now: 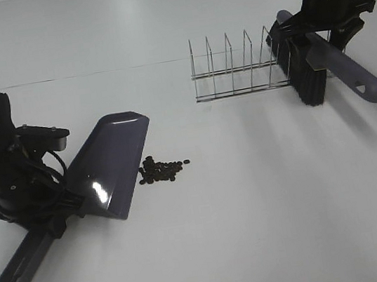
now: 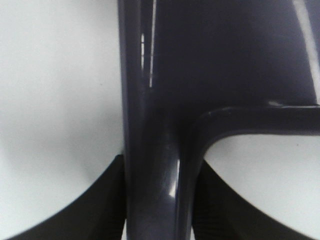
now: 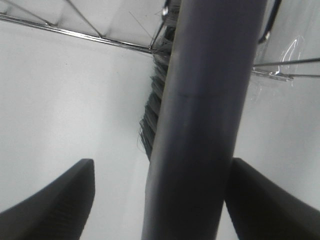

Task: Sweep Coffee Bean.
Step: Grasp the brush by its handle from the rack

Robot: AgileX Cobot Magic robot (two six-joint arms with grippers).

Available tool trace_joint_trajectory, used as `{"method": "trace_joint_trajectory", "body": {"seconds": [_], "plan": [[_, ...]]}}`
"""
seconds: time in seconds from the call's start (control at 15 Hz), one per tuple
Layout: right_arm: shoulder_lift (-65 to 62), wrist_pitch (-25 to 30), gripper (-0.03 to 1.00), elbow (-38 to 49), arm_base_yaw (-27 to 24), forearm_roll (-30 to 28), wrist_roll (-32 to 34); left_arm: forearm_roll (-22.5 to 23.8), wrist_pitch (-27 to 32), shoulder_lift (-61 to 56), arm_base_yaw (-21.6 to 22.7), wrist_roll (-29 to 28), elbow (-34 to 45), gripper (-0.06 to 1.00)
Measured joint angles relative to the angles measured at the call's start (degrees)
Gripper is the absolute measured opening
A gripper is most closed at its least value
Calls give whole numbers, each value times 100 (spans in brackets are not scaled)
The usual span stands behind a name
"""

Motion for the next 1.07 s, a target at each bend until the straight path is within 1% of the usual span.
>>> {"method": "trace_joint_trajectory", "body": {"seconds": [0.27, 0.33, 0.53, 1.07], "plan": [[52, -430, 63, -29, 0, 0, 86, 0, 6, 0, 0, 0, 0, 33], [52, -550, 60, -29, 0, 0, 155, 0, 11, 0, 0, 0, 0, 33], [52, -590, 53, -29, 0, 0, 183, 0, 17, 0, 0, 0, 0, 33], [166, -647, 52, -34, 0, 0, 201, 0, 17, 0, 0, 0, 0, 33]]}}
